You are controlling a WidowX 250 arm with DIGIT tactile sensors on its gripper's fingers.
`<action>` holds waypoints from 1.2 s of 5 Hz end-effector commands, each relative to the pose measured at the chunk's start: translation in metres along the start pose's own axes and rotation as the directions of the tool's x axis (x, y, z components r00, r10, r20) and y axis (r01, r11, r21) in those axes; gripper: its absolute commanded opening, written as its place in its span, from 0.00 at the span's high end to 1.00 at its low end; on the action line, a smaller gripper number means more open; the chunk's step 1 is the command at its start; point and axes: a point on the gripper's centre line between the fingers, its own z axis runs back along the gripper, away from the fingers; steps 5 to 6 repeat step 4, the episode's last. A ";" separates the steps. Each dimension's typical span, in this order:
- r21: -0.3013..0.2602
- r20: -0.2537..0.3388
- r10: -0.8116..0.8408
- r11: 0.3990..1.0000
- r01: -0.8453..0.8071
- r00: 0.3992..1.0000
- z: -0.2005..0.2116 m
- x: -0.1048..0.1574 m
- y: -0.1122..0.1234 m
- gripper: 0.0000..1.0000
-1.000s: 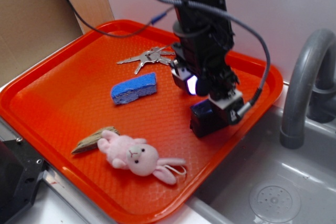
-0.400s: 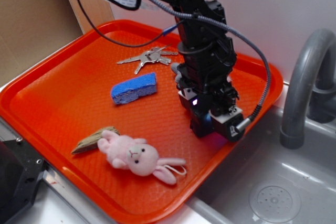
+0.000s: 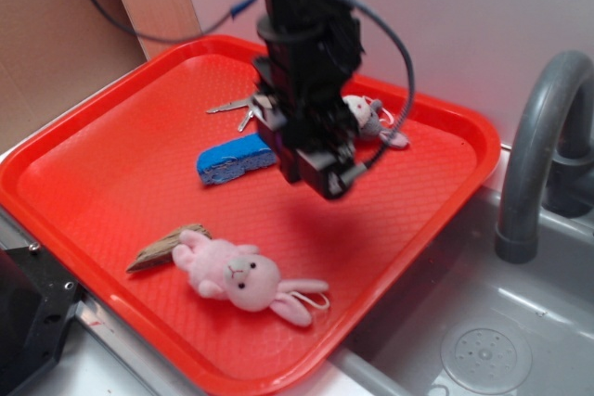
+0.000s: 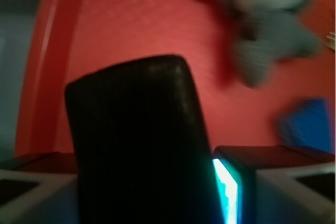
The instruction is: Grab the black box.
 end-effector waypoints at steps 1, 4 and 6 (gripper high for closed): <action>0.026 0.147 0.273 0.960 -0.279 0.951 0.103 -0.036 0.046 1.00; 0.018 0.206 0.322 0.943 -0.333 0.924 0.139 -0.045 0.081 1.00; 0.018 0.206 0.322 0.943 -0.333 0.924 0.139 -0.045 0.081 1.00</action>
